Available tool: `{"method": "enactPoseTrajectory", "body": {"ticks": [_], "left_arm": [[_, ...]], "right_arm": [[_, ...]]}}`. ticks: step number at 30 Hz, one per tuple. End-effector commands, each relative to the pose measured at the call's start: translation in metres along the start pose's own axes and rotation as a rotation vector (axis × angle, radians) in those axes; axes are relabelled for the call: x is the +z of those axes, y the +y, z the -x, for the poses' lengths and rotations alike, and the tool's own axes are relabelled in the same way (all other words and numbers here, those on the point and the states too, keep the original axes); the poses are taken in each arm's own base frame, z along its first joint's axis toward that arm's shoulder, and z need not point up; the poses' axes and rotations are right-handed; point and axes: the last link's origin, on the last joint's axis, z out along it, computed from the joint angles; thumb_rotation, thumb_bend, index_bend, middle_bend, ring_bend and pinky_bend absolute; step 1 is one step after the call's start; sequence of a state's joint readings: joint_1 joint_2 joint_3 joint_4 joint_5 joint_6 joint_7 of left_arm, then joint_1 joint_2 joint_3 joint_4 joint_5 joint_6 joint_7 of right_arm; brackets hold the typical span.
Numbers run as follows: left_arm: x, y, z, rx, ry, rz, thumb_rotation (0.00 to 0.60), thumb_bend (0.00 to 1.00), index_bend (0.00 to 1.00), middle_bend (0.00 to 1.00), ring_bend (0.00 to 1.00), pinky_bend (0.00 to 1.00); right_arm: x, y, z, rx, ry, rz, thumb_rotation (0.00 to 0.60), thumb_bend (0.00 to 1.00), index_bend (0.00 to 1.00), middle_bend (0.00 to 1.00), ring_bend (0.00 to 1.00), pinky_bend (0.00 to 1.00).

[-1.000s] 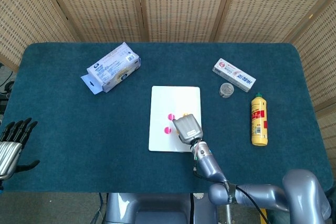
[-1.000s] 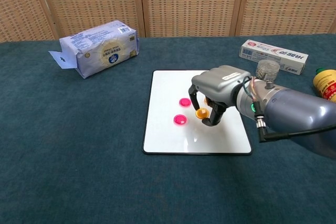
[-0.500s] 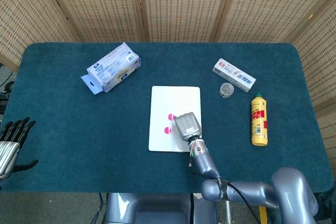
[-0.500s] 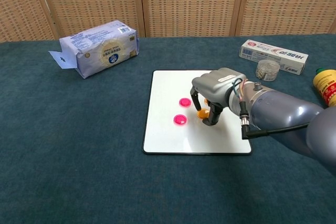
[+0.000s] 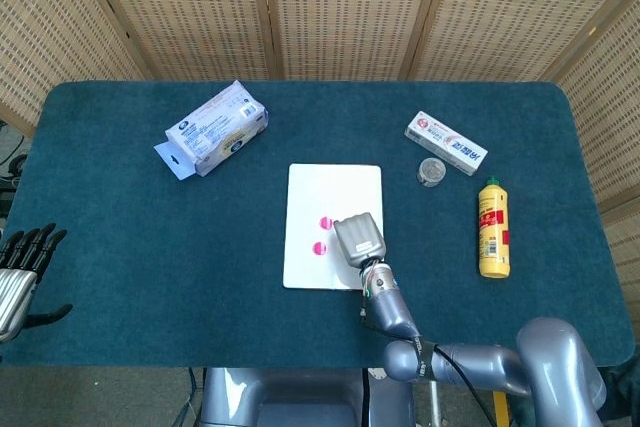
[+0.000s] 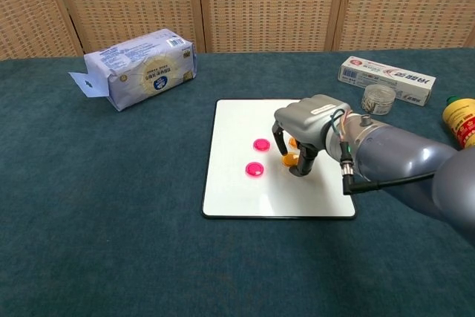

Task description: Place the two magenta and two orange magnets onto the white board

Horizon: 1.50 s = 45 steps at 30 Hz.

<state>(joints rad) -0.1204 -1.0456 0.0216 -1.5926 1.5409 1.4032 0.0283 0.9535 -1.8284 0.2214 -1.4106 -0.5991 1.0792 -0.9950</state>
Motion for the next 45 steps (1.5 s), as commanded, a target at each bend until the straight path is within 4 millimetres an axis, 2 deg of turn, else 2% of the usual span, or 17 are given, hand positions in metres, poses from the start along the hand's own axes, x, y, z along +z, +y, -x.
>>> {"method": "enactPoseTrajectory", "body": {"ticks": [1, 8, 15, 18, 22, 25, 28, 31, 34, 36, 38, 40, 41, 43, 44, 45], "left_arm": [[0.0, 0.0, 0.0, 0.0, -0.001, -0.001, 0.6, 0.0, 0.0, 0.0, 0.0, 0.0], [0.0, 0.0, 0.0, 0.0, 0.0, -0.002, 0.6, 0.0, 0.0, 0.0, 0.0, 0.0], [0.0, 0.0, 0.0, 0.001, 0.0, -0.002, 0.6, 0.0, 0.0, 0.0, 0.0, 0.0], [0.001, 0.0, 0.0, 0.001, 0.0, -0.003, 0.6, 0.0, 0.0, 0.0, 0.0, 0.0], [0.0, 0.0, 0.0, 0.0, 0.002, -0.004, 0.6, 0.0, 0.0, 0.0, 0.0, 0.0], [0.0, -0.001, -0.001, -0.004, 0.002, -0.003, 0.6, 0.0, 0.0, 0.0, 0.0, 0.0], [0.0, -0.001, -0.002, -0.009, 0.003, -0.002, 0.6, 0.0, 0.0, 0.0, 0.0, 0.0], [-0.002, -0.002, -0.003, -0.013, 0.01, 0.001, 0.6, 0.0, 0.0, 0.0, 0.0, 0.0], [-0.005, -0.002, -0.005, -0.02, 0.02, 0.006, 0.6, 0.0, 0.0, 0.0, 0.0, 0.0], [-0.007, -0.002, -0.007, -0.025, 0.029, 0.009, 0.6, 0.0, 0.0, 0.0, 0.0, 0.0], [-0.009, -0.001, -0.008, -0.025, 0.036, 0.012, 0.6, 0.0, 0.0, 0.0, 0.0, 0.0], [-0.011, -0.001, -0.008, -0.024, 0.041, 0.015, 0.6, 0.0, 0.0, 0.0, 0.0, 0.0], [-0.011, -0.001, -0.008, -0.023, 0.044, 0.016, 0.6, 0.0, 0.0, 0.0, 0.0, 0.0], [-0.012, 0.0, -0.008, -0.02, 0.05, 0.014, 0.6, 0.0, 0.0, 0.0, 0.0, 0.0], [-0.012, 0.0, -0.008, -0.018, 0.055, 0.011, 0.6, 0.0, 0.0, 0.0, 0.0, 0.0], [-0.012, 0.0, -0.008, -0.018, 0.058, 0.009, 0.6, 0.0, 0.0, 0.0, 0.0, 0.0]], "right_arm": [[0.0, 0.001, 0.0, 0.0, -0.003, 0.002, 0.6, 0.4, 0.52, 0.96, 0.93, 1.0], [0.0, 0.001, 0.001, 0.002, -0.01, -0.002, 0.6, 0.39, 0.49, 0.96, 0.93, 1.0], [0.0, 0.001, 0.0, 0.005, -0.01, -0.002, 0.6, 0.32, 0.3, 0.96, 0.93, 1.0], [-0.001, 0.001, -0.001, 0.002, -0.006, -0.002, 0.6, 0.31, 0.26, 0.96, 0.93, 1.0], [-0.001, 0.001, -0.003, 0.004, 0.002, -0.002, 0.6, 0.31, 0.25, 0.96, 0.93, 1.0], [-0.006, 0.004, -0.011, 0.013, 0.031, -0.005, 0.6, 0.32, 0.25, 0.96, 0.93, 1.0], [-0.022, 0.015, -0.028, 0.04, 0.099, -0.019, 0.6, 0.34, 0.24, 0.96, 0.93, 1.0], [-0.044, 0.038, -0.045, 0.086, 0.177, -0.025, 0.6, 0.34, 0.24, 0.96, 0.93, 1.0], [-0.068, 0.072, -0.053, 0.156, 0.241, -0.022, 0.6, 0.34, 0.25, 0.95, 0.93, 1.0], [-0.089, 0.103, -0.054, 0.212, 0.3, 0.001, 0.6, 0.34, 0.25, 0.92, 0.92, 1.0], [-0.11, 0.139, -0.049, 0.242, 0.364, 0.037, 0.6, 0.34, 0.26, 0.87, 0.88, 1.0], [-0.127, 0.164, -0.042, 0.254, 0.407, 0.055, 0.6, 0.34, 0.27, 0.78, 0.78, 0.99], [-0.139, 0.181, -0.036, 0.26, 0.427, 0.068, 0.6, 0.33, 0.27, 0.7, 0.7, 0.95], [-0.157, 0.204, -0.026, 0.273, 0.438, 0.099, 0.6, 0.29, 0.27, 0.52, 0.49, 0.79], [-0.17, 0.217, -0.018, 0.281, 0.434, 0.122, 0.6, 0.24, 0.26, 0.38, 0.33, 0.64], [-0.174, 0.221, -0.016, 0.283, 0.433, 0.125, 0.6, 0.2, 0.24, 0.29, 0.24, 0.55]]}}
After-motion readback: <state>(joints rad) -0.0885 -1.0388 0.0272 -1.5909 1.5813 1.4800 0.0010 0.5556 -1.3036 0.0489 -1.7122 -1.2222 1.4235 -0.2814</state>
